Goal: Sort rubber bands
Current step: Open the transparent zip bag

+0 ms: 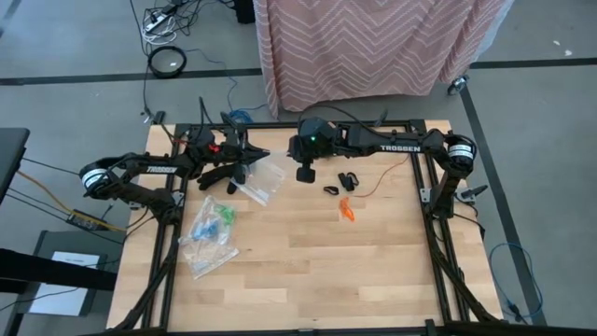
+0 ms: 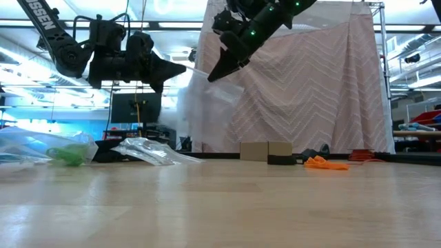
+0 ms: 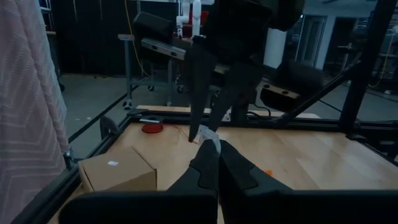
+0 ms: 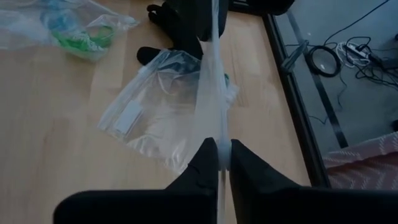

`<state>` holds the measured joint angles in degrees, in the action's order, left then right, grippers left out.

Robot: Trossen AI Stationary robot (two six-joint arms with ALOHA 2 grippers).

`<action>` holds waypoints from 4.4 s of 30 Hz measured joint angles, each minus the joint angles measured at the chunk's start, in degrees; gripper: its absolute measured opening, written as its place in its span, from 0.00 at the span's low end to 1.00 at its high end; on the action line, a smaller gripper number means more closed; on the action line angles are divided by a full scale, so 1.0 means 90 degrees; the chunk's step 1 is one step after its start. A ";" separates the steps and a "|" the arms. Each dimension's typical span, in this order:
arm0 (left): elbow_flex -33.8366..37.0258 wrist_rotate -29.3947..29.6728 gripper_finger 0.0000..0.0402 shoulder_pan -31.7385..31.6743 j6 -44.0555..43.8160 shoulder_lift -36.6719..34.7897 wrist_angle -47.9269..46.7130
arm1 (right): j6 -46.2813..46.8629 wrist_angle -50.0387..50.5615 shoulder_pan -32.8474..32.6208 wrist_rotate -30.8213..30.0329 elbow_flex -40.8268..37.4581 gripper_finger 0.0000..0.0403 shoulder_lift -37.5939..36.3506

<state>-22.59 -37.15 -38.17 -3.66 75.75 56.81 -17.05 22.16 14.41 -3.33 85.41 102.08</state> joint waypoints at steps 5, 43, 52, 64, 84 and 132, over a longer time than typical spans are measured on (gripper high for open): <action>0.0000 0.0010 0.00 0.0000 0.0000 0.0000 -0.0049 | -0.0003 0.0061 -0.0005 -0.0163 0.0012 0.02 0.0000; 0.0000 -0.0177 0.00 -0.0721 0.0066 0.0002 -0.0141 | 0.0439 0.1586 0.0250 -0.0610 0.0010 0.04 0.0000; 0.0003 -0.0142 0.00 -0.0757 0.0194 -0.0026 -0.0116 | 0.0343 0.1809 0.0249 -0.0378 -0.0038 0.11 0.0000; 0.0002 -0.0138 0.00 -0.0970 0.0352 -0.0019 -0.0531 | -0.0277 0.1471 0.0262 -0.1284 -0.0022 0.41 -0.0069; 0.0000 -0.1418 0.00 0.0096 0.0358 -0.0012 0.1381 | -0.0066 0.0373 -0.0334 0.0674 0.0000 0.00 -0.1700; 0.0002 0.0480 0.00 0.1166 0.1389 -0.0005 0.0938 | 0.0372 0.0417 -0.1605 -0.2262 -0.0007 0.00 -0.0599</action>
<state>-22.57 -32.83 -27.68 8.84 75.70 65.25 -13.71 25.92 -0.03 -23.69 85.34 96.69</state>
